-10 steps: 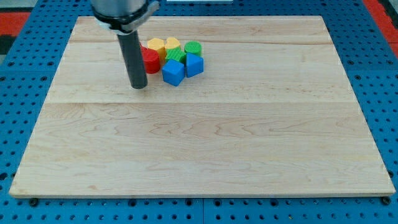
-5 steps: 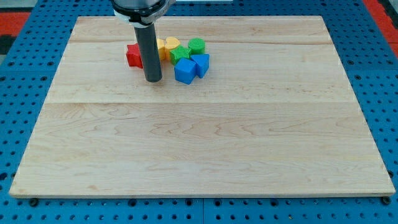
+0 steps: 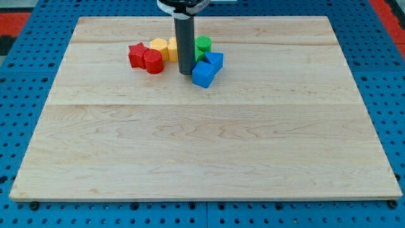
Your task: Separate the blue blocks from the green blocks
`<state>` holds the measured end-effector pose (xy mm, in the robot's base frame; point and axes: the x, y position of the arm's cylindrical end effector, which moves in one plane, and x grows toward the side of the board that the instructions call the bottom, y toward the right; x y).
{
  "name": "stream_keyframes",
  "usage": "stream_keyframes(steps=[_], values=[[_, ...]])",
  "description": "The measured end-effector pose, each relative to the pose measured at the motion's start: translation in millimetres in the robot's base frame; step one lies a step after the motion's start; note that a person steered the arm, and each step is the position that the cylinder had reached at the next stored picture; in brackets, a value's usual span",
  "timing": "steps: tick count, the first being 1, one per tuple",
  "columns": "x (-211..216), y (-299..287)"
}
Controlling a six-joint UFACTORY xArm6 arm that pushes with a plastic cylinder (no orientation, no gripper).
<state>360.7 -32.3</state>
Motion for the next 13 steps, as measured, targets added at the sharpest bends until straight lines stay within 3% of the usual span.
stream_keyframes(steps=[3,5,6,9,10,11,13], values=[[-11.9,51.0],[-22.8,-5.7],[-29.1,0.4],[-30.0,78.8],[-27.8,51.2],[-16.9,-15.4],[37.9,-1.9]])
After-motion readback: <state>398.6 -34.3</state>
